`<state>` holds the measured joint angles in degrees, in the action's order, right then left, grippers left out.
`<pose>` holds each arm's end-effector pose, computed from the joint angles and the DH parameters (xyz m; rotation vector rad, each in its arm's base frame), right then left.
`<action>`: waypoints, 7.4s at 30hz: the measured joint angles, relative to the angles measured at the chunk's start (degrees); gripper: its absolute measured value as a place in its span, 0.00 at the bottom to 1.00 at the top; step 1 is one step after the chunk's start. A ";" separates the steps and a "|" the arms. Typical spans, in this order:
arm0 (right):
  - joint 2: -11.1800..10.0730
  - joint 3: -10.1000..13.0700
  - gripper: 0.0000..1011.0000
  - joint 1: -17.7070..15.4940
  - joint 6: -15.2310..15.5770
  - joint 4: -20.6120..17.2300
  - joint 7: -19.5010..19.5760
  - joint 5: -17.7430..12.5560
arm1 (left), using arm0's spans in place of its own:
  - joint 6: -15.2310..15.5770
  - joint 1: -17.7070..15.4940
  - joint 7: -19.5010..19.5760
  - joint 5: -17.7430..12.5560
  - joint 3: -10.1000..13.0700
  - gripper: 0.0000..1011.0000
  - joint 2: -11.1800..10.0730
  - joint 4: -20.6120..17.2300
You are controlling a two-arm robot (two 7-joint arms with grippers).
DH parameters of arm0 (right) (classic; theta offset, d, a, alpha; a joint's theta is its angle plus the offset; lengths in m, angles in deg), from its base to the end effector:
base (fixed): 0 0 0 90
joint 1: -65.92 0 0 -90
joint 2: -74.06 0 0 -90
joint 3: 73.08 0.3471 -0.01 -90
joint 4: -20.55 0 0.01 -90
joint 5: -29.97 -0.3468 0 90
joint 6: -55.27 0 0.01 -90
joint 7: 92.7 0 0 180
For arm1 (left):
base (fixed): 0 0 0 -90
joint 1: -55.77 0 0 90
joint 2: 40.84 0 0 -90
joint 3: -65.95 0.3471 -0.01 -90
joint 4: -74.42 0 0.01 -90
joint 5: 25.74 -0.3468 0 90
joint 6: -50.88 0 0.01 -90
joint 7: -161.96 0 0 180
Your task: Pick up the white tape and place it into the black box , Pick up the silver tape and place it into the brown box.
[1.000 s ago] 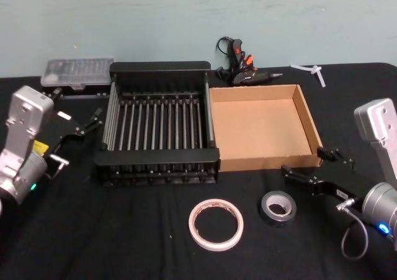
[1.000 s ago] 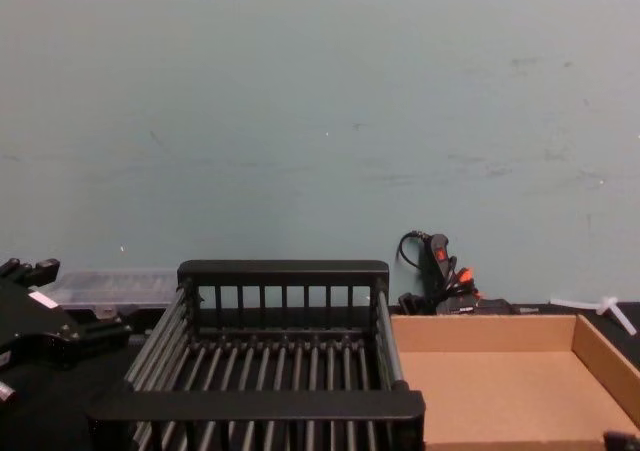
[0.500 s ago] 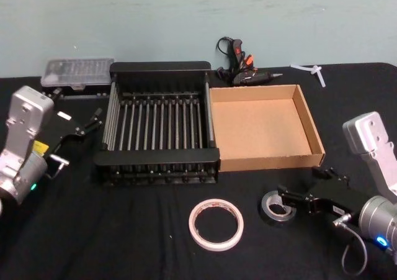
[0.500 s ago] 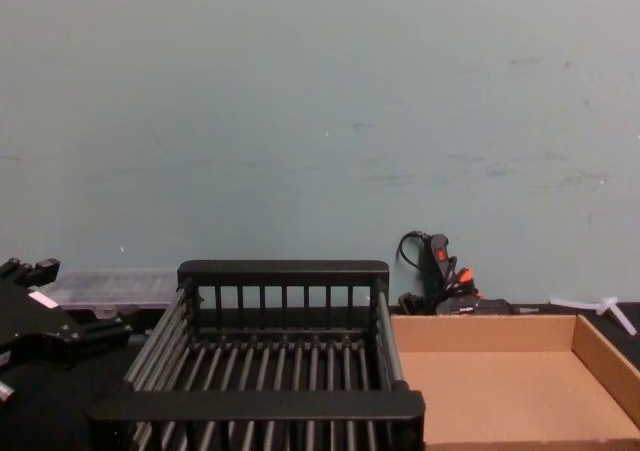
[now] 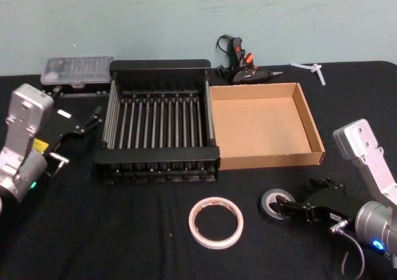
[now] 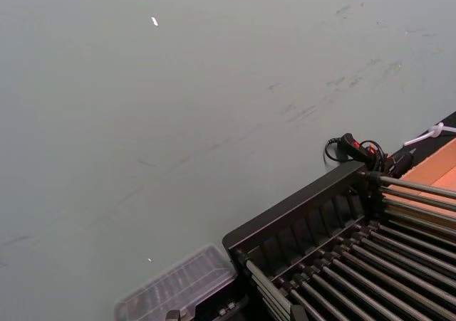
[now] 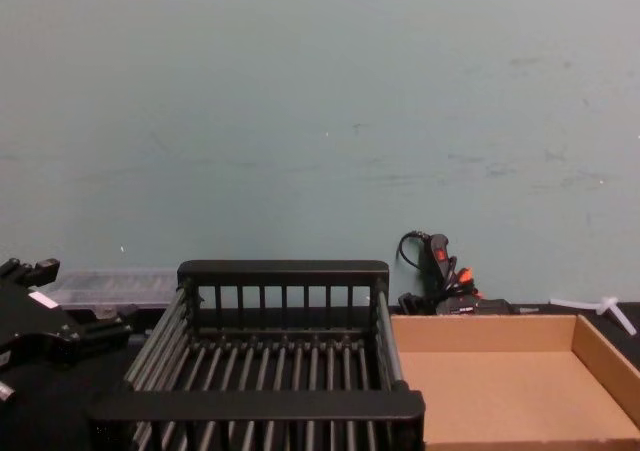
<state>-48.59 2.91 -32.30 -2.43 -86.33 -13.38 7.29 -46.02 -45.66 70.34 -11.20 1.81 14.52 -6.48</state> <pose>0.3019 -0.0654 -0.3111 -0.5344 0.3039 -1.0241 0.4033 0.1051 -0.3556 0.3046 -0.2850 1.2480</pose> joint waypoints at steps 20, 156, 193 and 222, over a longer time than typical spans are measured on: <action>2.32 0.12 0.99 1.26 1.25 2.14 -1.60 2.68 | 0.00 0.00 0.00 0.00 0.00 0.99 0.00 0.00; 18.18 -2.22 0.47 27.78 -17.72 33.76 -2.17 17.36 | 0.00 0.00 0.00 0.00 0.00 0.99 0.00 0.00; 16.57 0.29 0.99 22.66 -13.08 25.50 -4.51 15.85 | 0.00 0.00 0.00 0.00 0.00 0.99 0.00 0.00; 8.01 -3.35 0.99 7.99 1.21 3.56 -10.32 10.30 | 0.00 0.00 0.00 0.00 0.00 0.99 0.00 0.00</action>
<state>-40.58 -0.44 -24.31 -1.22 -82.77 -23.70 17.59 -46.02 -45.66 70.34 -11.20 1.81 14.52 -6.48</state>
